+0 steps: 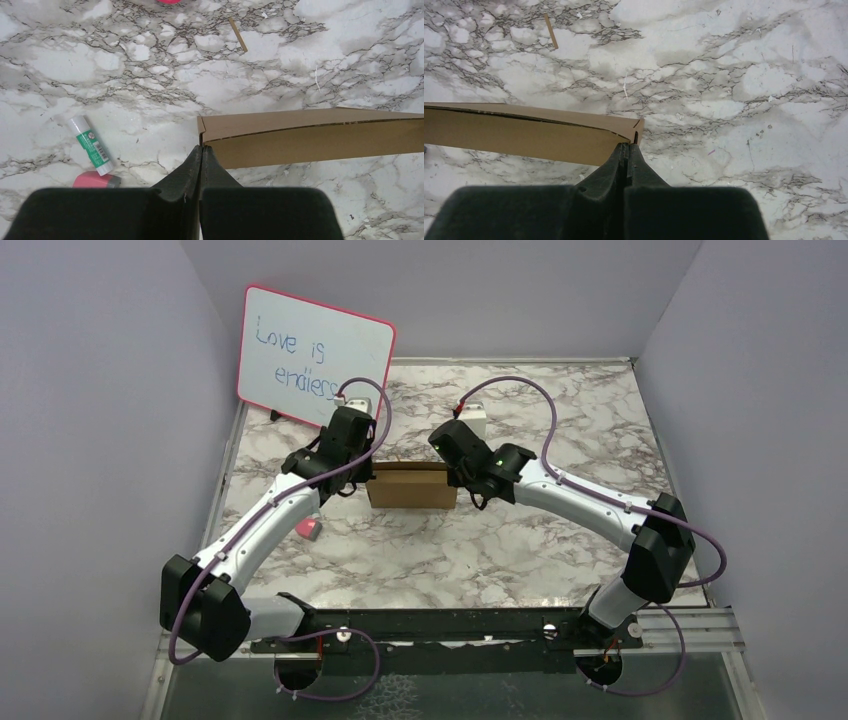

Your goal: Fold the paper box

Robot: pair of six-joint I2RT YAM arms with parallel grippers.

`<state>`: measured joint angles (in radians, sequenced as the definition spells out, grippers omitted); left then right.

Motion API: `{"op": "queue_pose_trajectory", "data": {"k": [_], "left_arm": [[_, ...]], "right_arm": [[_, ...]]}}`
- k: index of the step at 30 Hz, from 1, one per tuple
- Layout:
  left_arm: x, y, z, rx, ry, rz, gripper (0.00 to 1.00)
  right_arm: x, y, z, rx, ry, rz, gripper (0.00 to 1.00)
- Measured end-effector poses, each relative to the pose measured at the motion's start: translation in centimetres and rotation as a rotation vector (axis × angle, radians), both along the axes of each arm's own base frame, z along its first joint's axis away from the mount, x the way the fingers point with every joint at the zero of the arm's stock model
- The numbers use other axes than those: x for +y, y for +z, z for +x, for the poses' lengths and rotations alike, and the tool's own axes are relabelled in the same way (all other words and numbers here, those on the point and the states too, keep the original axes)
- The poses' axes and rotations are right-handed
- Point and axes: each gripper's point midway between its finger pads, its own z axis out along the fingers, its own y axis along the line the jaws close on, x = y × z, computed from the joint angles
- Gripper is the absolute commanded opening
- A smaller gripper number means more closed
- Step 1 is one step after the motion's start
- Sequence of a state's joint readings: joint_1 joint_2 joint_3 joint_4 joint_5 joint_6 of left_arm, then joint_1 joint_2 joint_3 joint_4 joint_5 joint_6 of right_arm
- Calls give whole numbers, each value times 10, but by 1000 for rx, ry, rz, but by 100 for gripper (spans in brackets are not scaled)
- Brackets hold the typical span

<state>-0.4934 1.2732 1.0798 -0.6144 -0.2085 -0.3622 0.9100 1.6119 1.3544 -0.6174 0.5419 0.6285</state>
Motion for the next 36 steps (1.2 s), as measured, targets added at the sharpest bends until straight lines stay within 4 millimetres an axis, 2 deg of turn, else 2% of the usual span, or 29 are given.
{"op": "queue_pose_trajectory", "data": {"k": [36], "left_arm": [[0, -10, -5, -104, 36, -71, 0]], "right_arm": [[-1, -2, -2, -50, 3, 59, 1]]}}
